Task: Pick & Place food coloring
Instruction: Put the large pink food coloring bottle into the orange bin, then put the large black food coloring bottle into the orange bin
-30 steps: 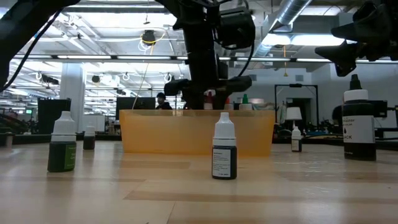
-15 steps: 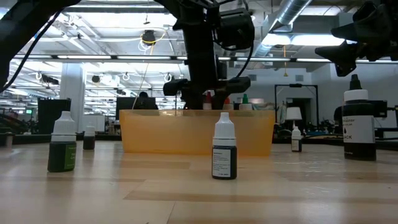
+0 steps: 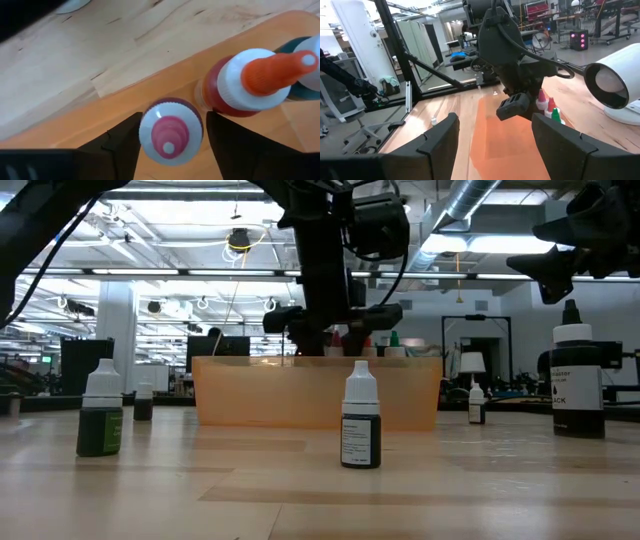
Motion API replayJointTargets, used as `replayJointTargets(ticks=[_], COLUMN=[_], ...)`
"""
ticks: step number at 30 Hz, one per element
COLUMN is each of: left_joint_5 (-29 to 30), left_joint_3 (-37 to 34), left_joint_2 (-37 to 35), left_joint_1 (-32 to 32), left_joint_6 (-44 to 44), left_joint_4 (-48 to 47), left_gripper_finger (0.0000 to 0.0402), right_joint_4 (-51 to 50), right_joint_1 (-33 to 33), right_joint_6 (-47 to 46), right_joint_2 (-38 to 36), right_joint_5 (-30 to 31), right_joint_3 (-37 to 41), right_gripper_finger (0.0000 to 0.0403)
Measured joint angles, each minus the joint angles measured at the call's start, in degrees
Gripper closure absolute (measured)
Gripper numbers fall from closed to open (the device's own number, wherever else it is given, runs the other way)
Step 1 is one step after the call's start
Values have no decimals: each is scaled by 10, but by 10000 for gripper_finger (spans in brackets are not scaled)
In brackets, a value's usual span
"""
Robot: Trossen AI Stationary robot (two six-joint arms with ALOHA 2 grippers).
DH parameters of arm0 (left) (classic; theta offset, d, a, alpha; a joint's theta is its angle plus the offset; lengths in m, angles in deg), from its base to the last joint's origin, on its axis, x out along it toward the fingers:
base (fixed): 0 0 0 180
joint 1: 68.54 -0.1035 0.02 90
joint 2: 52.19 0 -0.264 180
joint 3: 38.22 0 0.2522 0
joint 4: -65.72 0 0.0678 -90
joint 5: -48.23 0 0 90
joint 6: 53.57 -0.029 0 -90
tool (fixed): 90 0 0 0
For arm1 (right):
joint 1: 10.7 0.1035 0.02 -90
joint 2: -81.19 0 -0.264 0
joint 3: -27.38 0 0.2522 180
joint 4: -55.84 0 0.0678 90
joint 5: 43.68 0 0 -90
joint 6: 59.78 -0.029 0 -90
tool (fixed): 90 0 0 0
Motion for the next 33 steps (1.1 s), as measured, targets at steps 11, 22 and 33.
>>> replayJointTargets(ticks=[11, 22, 33], left_joint_5=[-37, 30, 53], left_joint_3=[7, 136, 255], left_joint_2=[0, 0, -2], left_joint_1=[0, 5, 59], left_joint_6=[-23, -21, -6], left_joint_4=[-14, -227, -398], left_gripper_finger=[167, 167, 167], right_joint_4=[0, 0, 0], right_joint_1=[0, 0, 0], right_joint_6=[0, 1, -51], right_joint_2=[0, 0, 0], right_joint_5=[0, 0, 0], right_joint_3=[0, 0, 0], right_gripper_finger=[163, 163, 163])
